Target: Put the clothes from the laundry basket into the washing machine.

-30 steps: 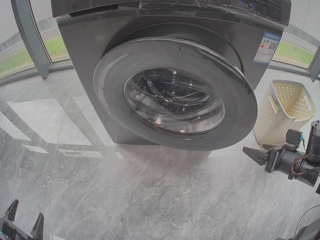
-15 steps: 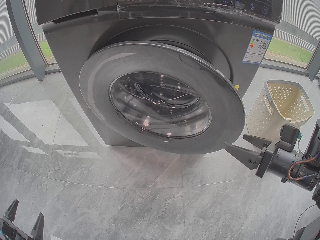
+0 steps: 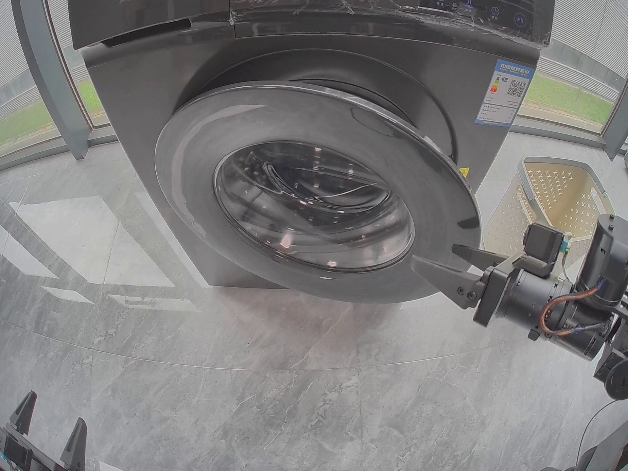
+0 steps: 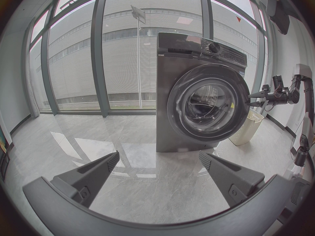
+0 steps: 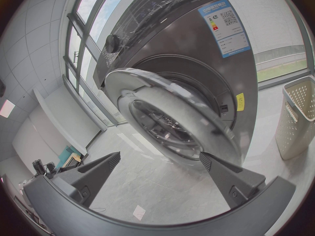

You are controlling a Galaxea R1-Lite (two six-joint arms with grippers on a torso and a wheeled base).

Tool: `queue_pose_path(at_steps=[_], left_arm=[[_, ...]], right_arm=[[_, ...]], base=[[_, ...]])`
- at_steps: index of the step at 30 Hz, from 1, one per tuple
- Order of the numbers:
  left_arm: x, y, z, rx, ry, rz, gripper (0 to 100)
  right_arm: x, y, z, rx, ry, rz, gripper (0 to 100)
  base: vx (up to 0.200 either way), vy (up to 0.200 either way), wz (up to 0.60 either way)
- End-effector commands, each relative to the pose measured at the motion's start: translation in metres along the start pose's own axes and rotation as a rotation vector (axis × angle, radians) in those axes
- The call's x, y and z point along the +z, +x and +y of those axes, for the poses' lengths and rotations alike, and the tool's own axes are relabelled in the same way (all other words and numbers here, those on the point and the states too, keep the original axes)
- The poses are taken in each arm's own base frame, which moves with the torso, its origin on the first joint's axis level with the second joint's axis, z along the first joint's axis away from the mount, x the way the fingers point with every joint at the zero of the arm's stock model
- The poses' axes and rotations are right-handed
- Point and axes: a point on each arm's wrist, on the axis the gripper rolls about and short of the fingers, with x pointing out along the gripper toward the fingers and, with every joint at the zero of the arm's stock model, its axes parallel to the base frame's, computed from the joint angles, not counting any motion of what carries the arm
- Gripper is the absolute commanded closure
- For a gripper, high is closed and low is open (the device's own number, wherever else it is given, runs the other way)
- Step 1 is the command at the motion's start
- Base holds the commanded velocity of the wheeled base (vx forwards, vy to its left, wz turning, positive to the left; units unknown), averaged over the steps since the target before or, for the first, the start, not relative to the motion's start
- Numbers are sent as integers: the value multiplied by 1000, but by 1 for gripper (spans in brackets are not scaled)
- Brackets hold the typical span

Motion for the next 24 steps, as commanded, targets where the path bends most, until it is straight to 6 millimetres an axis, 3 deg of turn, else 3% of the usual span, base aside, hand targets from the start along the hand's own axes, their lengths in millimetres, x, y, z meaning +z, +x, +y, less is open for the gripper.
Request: queue_pose_path(at_steps=[1,14,24], left_arm=[[-5,0,0,-1,0,2,0],[-5,0,0,-1,1,2,0],[-5,0,0,-1,0,2,0]], right_arm=[[9,8,-11,-43,-5,-31,0],[23,12,-20,-103,-10,-92,0],[24,15,-22,-135,-9,-104,0]], base=[[200,0,0],[200,0,0],[0,0,0]])
